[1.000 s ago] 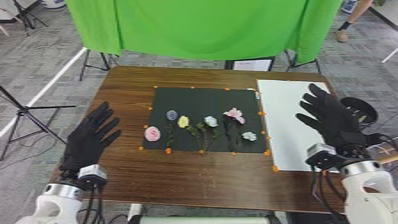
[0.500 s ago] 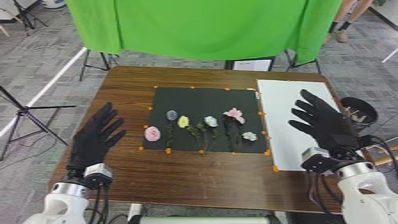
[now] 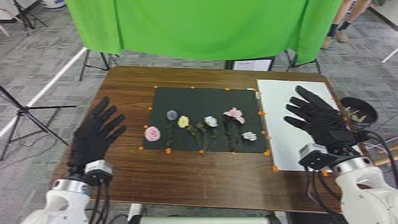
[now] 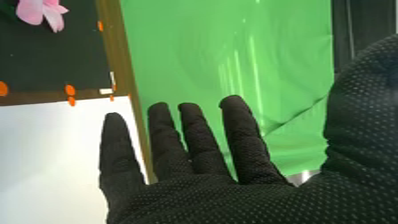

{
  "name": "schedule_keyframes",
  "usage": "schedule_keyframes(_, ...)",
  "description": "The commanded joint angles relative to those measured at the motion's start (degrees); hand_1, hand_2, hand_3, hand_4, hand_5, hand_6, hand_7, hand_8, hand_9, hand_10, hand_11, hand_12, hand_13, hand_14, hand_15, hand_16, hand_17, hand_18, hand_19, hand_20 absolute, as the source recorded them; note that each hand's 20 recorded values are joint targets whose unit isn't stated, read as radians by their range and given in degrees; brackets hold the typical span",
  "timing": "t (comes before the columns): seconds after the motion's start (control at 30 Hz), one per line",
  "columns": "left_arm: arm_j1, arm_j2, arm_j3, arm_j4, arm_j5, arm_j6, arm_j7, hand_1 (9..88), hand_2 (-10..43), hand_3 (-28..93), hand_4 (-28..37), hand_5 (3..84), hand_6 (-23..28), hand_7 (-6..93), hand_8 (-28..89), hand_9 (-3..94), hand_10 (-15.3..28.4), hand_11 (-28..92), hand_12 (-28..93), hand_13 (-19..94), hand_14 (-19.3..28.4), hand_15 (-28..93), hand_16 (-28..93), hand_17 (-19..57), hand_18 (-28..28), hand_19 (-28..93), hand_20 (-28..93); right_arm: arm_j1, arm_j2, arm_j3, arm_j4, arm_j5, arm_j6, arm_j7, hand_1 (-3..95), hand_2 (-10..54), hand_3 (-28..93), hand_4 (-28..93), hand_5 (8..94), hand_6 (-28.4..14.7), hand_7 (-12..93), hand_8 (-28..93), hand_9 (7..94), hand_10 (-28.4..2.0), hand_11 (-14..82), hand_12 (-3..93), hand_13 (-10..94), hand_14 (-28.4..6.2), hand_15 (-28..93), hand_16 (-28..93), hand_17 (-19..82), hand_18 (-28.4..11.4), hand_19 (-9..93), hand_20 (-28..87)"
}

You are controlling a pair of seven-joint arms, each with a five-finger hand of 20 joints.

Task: Arrange flowers

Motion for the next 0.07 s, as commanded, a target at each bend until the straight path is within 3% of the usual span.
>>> schedule_keyframes(0.03,-0.1,-0.34,0.55,0.45,-0.35,0.35,-0.9,25.4,-3.9,70,-28.3,20.6,2.5,19.0,-11,17.9,9.5,14,20,14,14.1,24,3,-11.5,19.8,34,10,-0.8,-0.4,0.3,-0.2,-0.8,-0.4,-0.3,14.8,-6.5,89,-26,27.3,-2.3,16,-10,27.7,-11.6,3.4,24.3,21,-10.7,3,41,-2,-21.2,38,17)
schedule_keyframes(0.07,-1.0,-0.32,1.31,0.88,-0.55,0.55,-0.25,25.4,-3.9,70,-28.3,20.7,2.5,19.0,-11,17.9,9.5,14,20,14,14.1,24,3,-11.5,19.8,34,10,-0.6,0.0,0.4,-0.1,-0.5,0.4,-0.4,14.9,-6.4,89,-26,27.6,-2.3,17,-10,27.9,-11.7,3.6,24.3,22,-10.6,3,41,-2,-21.2,38,17)
